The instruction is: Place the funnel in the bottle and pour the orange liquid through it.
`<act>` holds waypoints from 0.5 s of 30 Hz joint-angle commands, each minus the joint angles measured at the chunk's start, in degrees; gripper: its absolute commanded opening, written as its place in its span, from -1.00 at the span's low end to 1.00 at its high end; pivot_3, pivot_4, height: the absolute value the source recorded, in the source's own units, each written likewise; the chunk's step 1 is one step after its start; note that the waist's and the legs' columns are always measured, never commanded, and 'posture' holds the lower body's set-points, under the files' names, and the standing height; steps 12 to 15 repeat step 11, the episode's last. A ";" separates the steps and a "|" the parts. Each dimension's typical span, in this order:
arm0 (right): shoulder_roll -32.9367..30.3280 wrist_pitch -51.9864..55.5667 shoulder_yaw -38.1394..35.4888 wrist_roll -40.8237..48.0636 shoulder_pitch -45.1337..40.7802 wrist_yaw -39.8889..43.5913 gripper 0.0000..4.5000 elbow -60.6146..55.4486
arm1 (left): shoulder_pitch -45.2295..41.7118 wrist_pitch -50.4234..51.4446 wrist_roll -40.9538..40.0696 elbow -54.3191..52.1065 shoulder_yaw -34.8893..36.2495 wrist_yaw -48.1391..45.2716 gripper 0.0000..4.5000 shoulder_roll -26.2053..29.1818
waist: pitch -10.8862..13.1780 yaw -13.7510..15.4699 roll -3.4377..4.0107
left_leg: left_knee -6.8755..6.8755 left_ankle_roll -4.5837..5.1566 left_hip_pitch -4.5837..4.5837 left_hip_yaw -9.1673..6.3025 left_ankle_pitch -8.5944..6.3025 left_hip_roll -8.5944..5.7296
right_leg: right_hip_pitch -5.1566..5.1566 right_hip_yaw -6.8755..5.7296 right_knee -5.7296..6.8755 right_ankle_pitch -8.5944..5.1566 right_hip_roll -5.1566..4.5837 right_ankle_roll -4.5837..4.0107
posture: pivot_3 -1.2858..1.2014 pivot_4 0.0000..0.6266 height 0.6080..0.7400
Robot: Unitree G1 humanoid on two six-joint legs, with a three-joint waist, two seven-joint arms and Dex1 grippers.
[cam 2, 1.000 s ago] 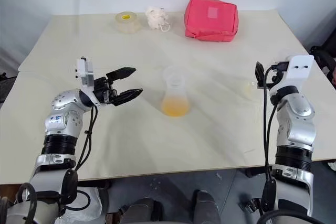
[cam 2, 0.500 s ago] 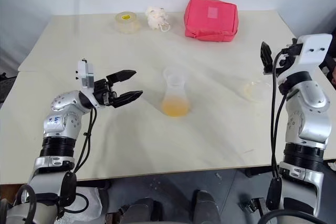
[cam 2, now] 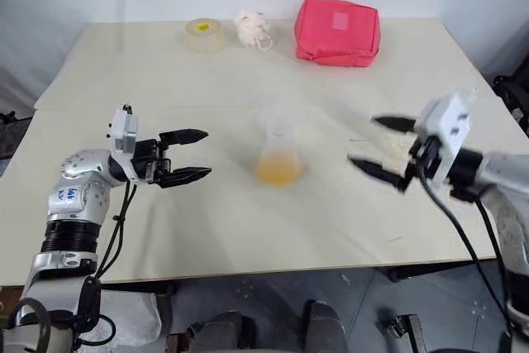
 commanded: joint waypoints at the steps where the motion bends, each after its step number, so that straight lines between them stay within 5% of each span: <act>1: -2.76 -2.32 -1.65 -0.53 6.23 5.29 0.98 -2.98 | 1.43 -3.24 1.02 1.32 0.21 -3.13 1.00 2.94 | -0.01 0.35 -0.02 | 0.00 0.00 0.01 0.00 0.00 0.00 | 0.02 0.00 -0.01 0.00 0.00 0.00 | 0.03 -0.52 1.00; 7: -0.91 -9.04 -2.70 -3.72 15.06 7.67 0.98 2.20 | 3.20 -4.31 0.37 2.46 0.97 -4.73 1.00 5.29 | -0.03 1.16 -0.06 | 0.09 0.00 0.00 0.10 0.00 -0.02 | 0.07 -0.04 -0.03 0.00 0.00 0.00 | 0.03 -0.52 1.00; 15: 0.48 -11.20 -2.06 -4.63 15.69 7.06 0.98 4.97 | 4.10 -3.75 -0.79 0.96 1.62 -5.25 1.00 5.40 | -0.03 1.52 -0.06 | 0.17 0.00 0.00 0.10 0.00 0.02 | 0.12 -0.04 -0.03 0.00 0.03 0.00 | 0.03 -0.52 1.00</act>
